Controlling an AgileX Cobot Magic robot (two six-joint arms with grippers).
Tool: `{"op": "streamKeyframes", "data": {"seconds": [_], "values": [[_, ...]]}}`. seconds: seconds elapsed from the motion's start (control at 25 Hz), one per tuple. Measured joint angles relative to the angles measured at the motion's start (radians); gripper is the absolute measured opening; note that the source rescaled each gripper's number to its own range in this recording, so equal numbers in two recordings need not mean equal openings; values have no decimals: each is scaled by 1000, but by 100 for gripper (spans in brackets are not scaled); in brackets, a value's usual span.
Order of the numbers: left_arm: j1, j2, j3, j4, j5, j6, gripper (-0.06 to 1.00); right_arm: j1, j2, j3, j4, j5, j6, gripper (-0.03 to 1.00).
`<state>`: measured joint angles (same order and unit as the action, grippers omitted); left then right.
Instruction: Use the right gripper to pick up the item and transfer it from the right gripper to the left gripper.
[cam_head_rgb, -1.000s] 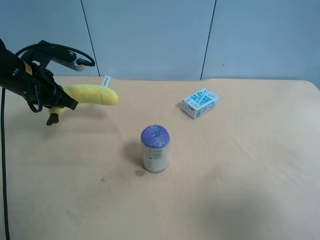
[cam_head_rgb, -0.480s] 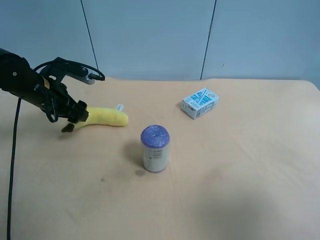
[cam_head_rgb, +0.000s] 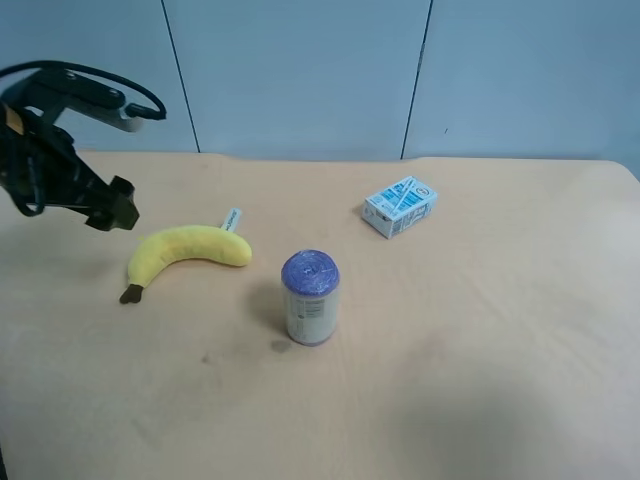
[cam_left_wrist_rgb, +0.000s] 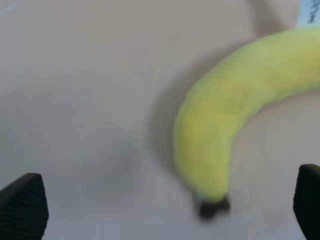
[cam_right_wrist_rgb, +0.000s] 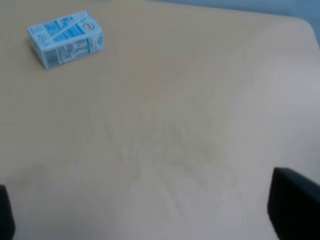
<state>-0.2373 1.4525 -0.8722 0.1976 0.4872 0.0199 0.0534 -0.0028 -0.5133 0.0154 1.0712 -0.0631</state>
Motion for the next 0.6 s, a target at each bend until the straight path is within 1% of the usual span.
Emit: {"op": "streamKeyframes", "data": {"seconds": [0.12, 0.16, 0.24, 0.4, 0.6], "values": [[0, -138, 0, -15, 185, 0, 99, 0, 0, 0, 0, 0, 0, 100], [0, -241, 0, -32, 303, -11, 99, 0, 0, 0, 0, 0, 0, 100], [0, -335, 0, -58, 415, -25, 99, 0, 0, 0, 0, 0, 0, 100], [0, -539, 0, -98, 572, -51, 100, 0, 0, 0, 0, 0, 0, 100], [0, -814, 11, -124, 689, -75, 100, 0, 0, 0, 0, 0, 0, 100]]}}
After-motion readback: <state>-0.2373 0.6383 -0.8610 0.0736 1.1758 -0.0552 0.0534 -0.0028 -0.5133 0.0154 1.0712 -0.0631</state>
